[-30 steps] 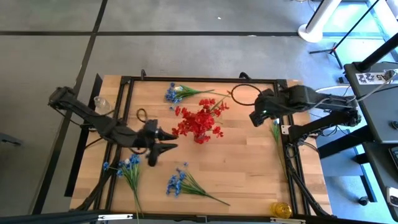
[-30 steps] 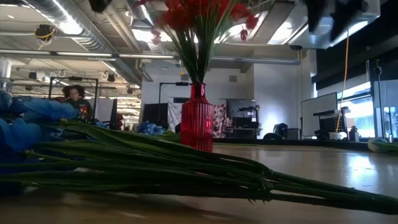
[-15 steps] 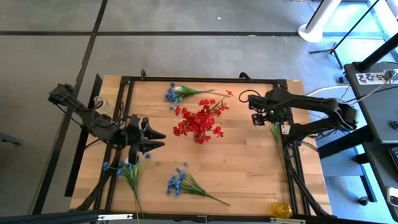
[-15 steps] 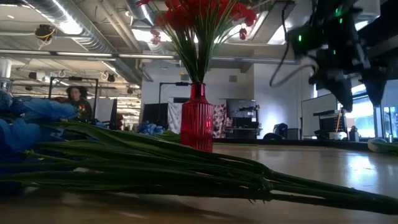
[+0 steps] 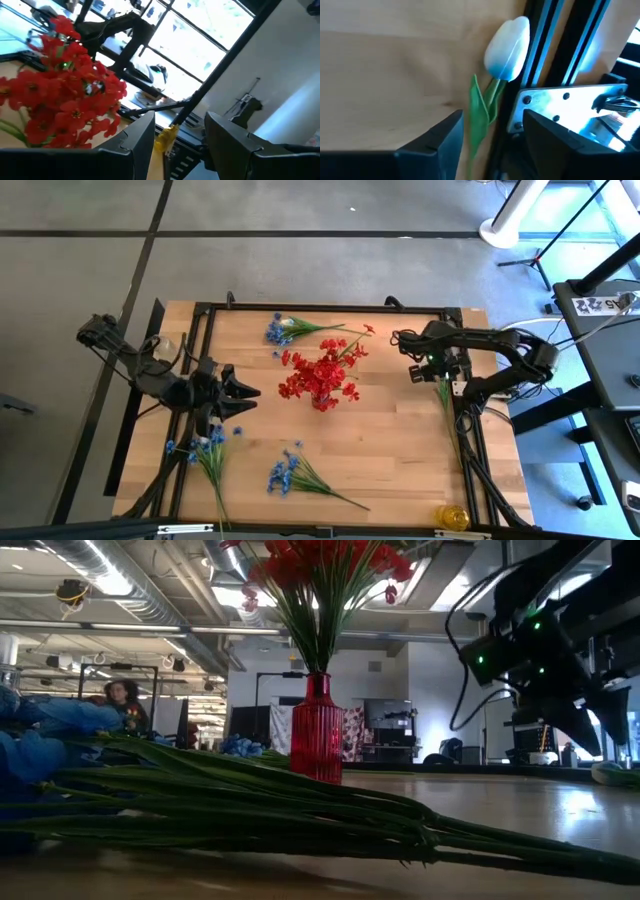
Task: Sort flowers into vase by color
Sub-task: Put the middle right white flower into the yellow vase
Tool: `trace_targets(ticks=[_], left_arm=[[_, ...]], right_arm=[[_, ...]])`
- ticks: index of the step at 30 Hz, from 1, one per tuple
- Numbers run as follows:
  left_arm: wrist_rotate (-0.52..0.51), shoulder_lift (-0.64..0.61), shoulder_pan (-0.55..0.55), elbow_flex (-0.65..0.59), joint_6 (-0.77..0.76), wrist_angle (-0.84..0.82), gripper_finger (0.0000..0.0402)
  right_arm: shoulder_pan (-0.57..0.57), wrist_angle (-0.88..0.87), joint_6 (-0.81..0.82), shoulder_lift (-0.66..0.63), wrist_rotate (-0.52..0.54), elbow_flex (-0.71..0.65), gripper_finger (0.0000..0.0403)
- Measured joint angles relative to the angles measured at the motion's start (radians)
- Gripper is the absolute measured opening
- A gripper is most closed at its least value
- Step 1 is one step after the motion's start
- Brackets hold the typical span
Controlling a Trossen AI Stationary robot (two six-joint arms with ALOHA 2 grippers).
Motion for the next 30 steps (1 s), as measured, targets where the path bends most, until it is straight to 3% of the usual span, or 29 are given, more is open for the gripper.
trace_targets(ticks=[5, 10, 14, 24, 30], left_arm=[[-0.036, -0.001, 0.028, 0.000, 0.038, 0.000, 0.0167], [-0.043, -0.001, 0.051, 0.000, 0.040, 0.003, 0.0167], [-0.043, -0.001, 0.053, 0.000, 0.014, 0.003, 0.0167], [-0.123, 0.001, 0.053, 0.000, -0.005, 0.003, 0.0167], [-0.193, 0.001, 0.060, 0.000, -0.003, 0.003, 0.0167]], right_arm=[[-0.065, -0.021, -0.108, 0.088, 0.042, 0.000, 0.0198], [-0.144, 0.036, -0.269, 0.154, -0.018, 0.000, 0.0198], [-0.224, 0.062, -0.323, 0.199, 0.007, 0.000, 0.0198], [-0.326, 0.161, -0.454, 0.274, -0.209, 0.002, 0.0194], [-0.280, 0.186, -0.480, 0.270, -0.315, 0.002, 0.0143]])
